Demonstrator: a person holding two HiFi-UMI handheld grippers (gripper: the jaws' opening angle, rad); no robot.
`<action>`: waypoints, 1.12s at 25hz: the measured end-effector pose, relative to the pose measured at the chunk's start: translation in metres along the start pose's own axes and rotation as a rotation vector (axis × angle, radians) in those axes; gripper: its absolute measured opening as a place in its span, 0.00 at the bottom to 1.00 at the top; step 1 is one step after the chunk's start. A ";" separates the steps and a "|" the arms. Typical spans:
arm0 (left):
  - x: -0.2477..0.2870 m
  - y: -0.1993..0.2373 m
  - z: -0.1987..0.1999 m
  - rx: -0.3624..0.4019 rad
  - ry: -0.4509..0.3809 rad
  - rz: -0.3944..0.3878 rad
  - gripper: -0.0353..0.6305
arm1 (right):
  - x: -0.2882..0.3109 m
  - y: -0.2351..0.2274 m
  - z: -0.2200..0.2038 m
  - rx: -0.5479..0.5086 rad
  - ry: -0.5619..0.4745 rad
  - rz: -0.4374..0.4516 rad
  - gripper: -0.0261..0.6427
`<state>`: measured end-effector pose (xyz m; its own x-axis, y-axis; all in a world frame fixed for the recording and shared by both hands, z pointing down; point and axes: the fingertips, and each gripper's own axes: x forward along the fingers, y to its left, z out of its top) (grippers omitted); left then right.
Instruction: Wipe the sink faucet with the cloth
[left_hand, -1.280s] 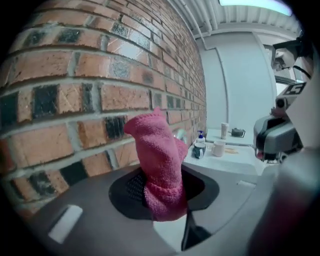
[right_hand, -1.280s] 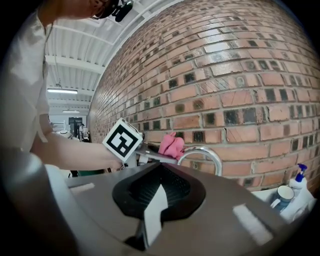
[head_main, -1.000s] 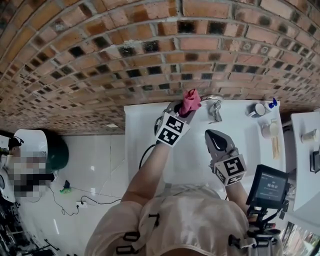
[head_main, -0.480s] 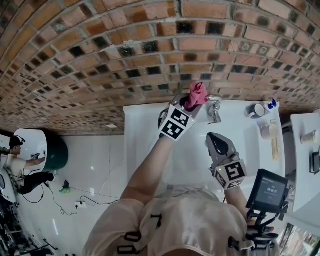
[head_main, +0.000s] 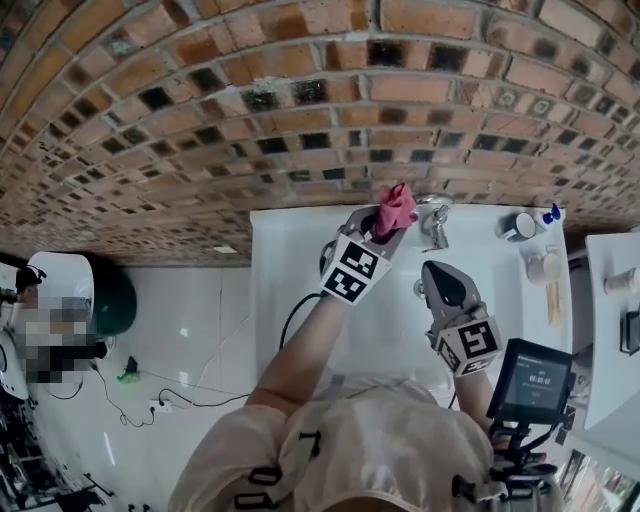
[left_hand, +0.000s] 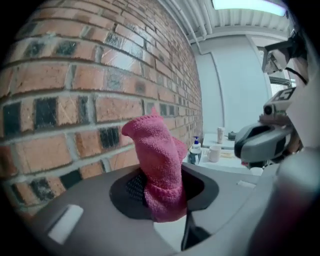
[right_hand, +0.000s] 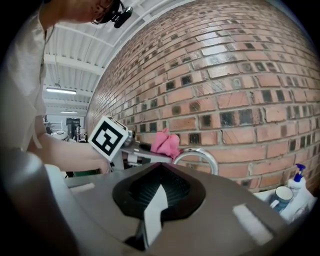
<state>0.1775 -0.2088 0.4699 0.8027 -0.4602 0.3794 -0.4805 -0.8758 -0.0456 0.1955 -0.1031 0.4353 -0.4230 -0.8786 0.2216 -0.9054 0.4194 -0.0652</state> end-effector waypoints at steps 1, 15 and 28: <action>-0.001 -0.005 0.017 0.012 -0.025 -0.014 0.23 | -0.003 -0.006 0.000 0.001 -0.005 -0.017 0.02; 0.069 -0.053 0.067 0.142 -0.044 -0.013 0.23 | -0.061 -0.064 -0.014 0.077 -0.020 -0.176 0.02; 0.129 -0.076 -0.046 -0.118 0.182 -0.159 0.23 | -0.068 -0.102 -0.029 0.102 0.016 -0.239 0.02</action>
<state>0.3018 -0.1948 0.5647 0.8000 -0.2748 0.5334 -0.3996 -0.9071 0.1320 0.3172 -0.0794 0.4552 -0.1970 -0.9460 0.2575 -0.9788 0.1747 -0.1072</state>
